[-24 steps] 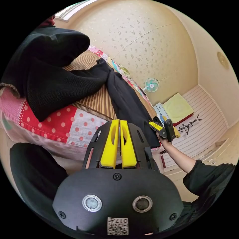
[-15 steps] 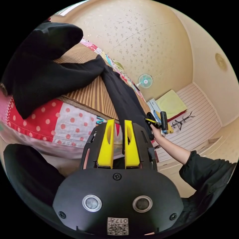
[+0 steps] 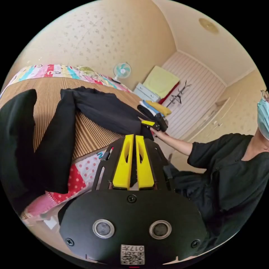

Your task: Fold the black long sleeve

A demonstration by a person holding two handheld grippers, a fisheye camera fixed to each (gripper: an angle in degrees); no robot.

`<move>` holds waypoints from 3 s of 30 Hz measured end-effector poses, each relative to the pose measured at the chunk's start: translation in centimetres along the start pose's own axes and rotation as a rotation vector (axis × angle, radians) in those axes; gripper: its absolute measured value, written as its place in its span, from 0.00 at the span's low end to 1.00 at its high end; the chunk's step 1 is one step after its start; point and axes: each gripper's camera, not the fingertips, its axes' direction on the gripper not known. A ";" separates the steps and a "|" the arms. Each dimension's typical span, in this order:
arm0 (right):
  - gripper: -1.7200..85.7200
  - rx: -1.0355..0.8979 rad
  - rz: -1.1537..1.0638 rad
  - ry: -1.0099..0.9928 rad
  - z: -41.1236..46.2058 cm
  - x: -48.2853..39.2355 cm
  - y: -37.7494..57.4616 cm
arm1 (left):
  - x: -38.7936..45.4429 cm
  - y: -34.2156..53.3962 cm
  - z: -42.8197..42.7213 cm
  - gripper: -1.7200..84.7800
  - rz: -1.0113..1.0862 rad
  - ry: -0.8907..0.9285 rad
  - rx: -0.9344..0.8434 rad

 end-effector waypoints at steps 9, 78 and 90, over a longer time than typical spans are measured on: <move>0.09 0.089 0.372 -0.208 -7.3 9.6 9.0 | -4.8 2.8 4.5 0.09 -0.350 0.061 0.224; 0.06 0.056 0.090 -0.761 -5.3 10.2 -18.4 | -15.0 -3.6 17.9 0.01 -0.290 0.052 0.172; 0.09 -0.037 0.245 -0.796 -1.8 9.2 -19.2 | -15.2 -2.8 17.8 0.01 -0.271 0.050 0.184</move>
